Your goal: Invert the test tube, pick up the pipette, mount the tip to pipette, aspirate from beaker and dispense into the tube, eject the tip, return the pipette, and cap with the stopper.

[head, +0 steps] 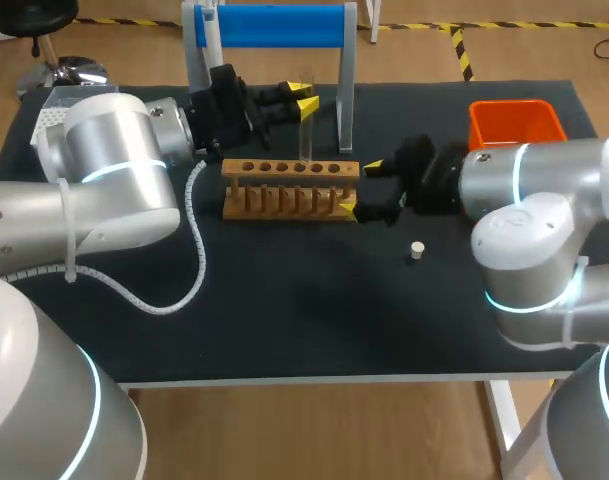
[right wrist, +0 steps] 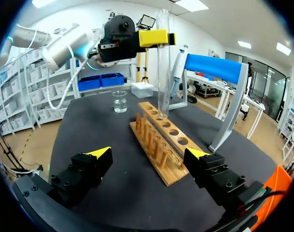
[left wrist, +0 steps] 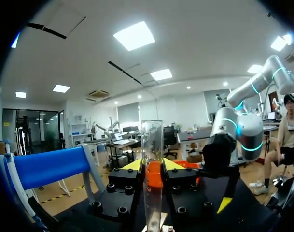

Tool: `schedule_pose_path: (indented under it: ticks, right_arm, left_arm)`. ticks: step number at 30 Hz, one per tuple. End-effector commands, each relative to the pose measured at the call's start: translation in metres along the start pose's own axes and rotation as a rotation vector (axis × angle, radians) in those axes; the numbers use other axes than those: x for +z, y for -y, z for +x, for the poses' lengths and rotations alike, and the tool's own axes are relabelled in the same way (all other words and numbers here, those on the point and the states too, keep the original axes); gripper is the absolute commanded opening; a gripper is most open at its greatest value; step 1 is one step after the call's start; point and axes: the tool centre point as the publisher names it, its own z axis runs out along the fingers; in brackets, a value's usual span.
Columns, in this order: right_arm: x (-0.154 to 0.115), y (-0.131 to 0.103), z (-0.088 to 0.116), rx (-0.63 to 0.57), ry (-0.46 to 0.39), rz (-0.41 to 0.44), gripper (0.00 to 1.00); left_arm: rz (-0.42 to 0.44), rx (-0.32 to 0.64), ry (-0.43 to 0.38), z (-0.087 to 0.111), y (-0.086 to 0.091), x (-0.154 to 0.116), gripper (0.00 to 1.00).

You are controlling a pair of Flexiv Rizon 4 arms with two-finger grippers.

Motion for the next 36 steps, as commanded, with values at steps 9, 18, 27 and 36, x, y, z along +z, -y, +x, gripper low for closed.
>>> schedule_pose_path:
  ticks: [9,18,27,36]
  right_arm:
    - [0.025,0.006,-0.001,0.018,0.025,0.005,1.0]
    - [0.021,0.004,-0.002,0.022,0.049,-0.007,1.0]
    - [0.021,0.004,-0.002,0.022,0.049,-0.007,1.0]
    - [0.021,0.004,-0.002,0.022,0.049,-0.007,1.0]
  left_arm:
    - [0.001,-0.001,-0.004,-0.001,0.0,0.0,0.0]
    - [0.001,-0.001,-0.004,-0.001,0.0,0.0,0.0]
    - [0.001,-0.001,-0.004,-0.001,0.0,0.0,0.0]
    - [0.001,-0.001,-0.004,-0.001,0.0,0.0,0.0]
